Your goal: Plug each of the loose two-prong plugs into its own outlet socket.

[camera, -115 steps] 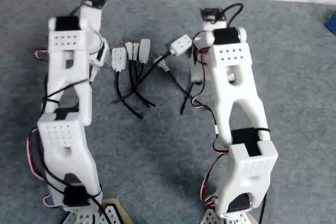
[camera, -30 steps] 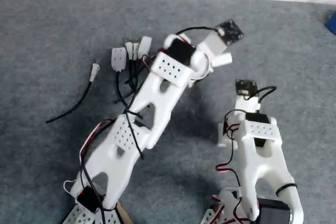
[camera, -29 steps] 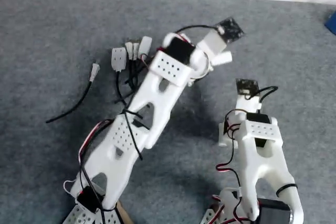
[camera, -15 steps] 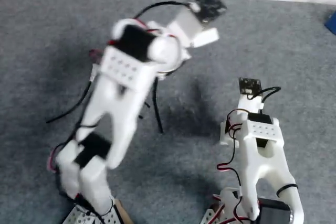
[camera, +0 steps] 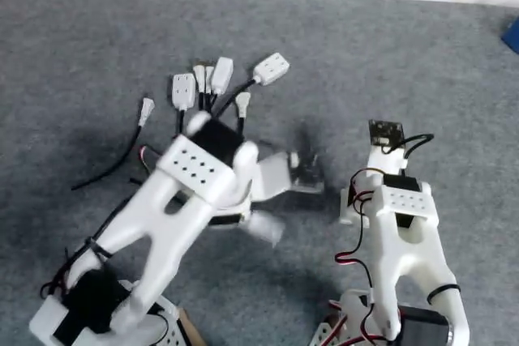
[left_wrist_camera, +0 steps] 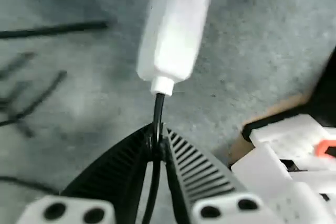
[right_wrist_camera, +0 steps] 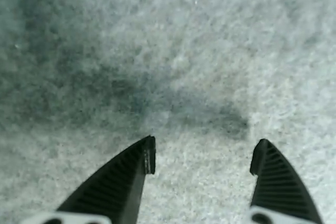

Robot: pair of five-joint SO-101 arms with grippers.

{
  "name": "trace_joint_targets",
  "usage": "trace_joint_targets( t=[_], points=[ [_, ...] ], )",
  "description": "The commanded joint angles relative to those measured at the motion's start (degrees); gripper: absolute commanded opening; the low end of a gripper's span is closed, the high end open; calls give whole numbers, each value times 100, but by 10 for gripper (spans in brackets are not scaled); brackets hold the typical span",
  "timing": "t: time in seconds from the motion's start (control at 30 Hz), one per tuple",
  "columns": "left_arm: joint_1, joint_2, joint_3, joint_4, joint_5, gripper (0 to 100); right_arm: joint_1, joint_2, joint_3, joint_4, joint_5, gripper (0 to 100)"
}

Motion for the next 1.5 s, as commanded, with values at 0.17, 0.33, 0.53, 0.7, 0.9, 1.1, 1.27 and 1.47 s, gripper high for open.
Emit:
trace_joint_targets(
  t=[0.17,0.33,0.53,0.7,0.9,1.1,1.27,1.47],
  points=[
    [-505,-233,1754,-1996,-211,5,31,-92,-13,-92,26,289],
    [-620,-233,2141,-2919,-176,62,31,-92,-4,-92,26,289],
    [-1279,-295,2237,-3042,-220,167,22,-92,-4,-92,26,289],
    [-1684,-295,1903,-2769,-510,144,22,-92,-4,-92,26,289],
    [-1349,-259,1332,-2769,-88,144,22,-92,-4,-92,26,289],
    [-330,-224,1288,-3226,633,144,22,-92,-4,-92,18,289],
    [-127,-224,2018,-4123,985,143,22,-92,-4,-92,18,289],
    [-119,-277,2721,-4343,993,143,22,-92,-4,-92,26,289]
  ],
)
